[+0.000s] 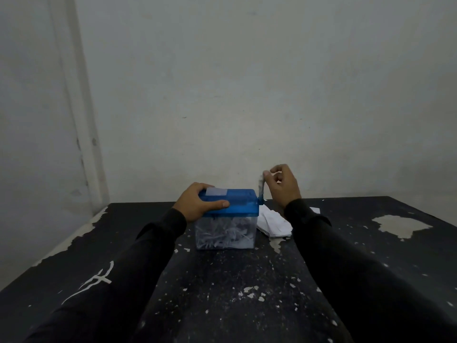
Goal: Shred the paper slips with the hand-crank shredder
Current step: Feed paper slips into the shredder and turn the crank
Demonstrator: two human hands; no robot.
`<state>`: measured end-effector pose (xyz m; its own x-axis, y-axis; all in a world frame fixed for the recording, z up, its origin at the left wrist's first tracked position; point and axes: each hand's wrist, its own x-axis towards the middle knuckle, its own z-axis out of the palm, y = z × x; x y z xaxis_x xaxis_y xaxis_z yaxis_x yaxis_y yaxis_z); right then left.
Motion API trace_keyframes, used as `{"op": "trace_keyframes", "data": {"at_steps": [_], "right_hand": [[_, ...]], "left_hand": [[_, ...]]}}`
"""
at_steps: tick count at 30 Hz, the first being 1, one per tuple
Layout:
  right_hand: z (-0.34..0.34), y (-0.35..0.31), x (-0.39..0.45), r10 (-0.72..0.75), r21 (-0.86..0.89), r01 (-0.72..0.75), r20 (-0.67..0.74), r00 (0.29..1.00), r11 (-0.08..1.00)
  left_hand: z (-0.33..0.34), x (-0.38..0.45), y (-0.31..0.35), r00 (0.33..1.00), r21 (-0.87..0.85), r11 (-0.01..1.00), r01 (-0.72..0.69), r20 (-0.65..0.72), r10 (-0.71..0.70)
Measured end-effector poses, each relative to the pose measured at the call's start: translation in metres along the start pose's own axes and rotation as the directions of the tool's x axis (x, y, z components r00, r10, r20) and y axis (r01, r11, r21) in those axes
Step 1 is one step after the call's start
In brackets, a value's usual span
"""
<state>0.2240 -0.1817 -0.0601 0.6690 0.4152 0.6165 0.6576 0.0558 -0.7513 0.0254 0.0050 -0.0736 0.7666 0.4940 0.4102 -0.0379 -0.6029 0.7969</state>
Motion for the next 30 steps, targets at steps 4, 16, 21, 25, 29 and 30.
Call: {"op": "trace_keyframes", "data": {"at_steps": [4,16,21,25,29,30], "right_hand": [[0.010,0.016,0.009,0.091,-0.161,-0.089,0.010,0.996,0.983],[0.002,0.058,-0.074,0.128,-0.207,-0.092,0.166,0.978,0.974],[-0.003,0.028,-0.084,-0.072,0.068,0.065,0.111,0.991,0.996],[-0.005,0.020,-0.080,-0.123,0.113,0.112,0.091,0.988,0.987],[-0.019,0.034,-0.063,-0.090,0.024,0.090,0.017,0.996,0.996],[-0.025,0.045,-0.057,-0.046,-0.060,0.046,-0.013,0.999,0.997]], "left_hand": [[0.001,0.000,0.000,1.000,0.002,1.000,0.004,-0.007,-0.004],[0.001,0.003,-0.006,0.999,0.009,0.999,0.031,-0.019,-0.030],[0.000,0.004,-0.005,0.999,0.021,0.999,0.031,-0.011,-0.030],[0.000,0.002,-0.004,1.000,0.024,0.999,0.027,-0.013,-0.027],[0.001,0.002,-0.005,0.999,0.022,0.999,0.032,-0.017,-0.032],[0.001,0.003,-0.006,0.999,0.019,0.999,0.035,-0.016,-0.035]]}}
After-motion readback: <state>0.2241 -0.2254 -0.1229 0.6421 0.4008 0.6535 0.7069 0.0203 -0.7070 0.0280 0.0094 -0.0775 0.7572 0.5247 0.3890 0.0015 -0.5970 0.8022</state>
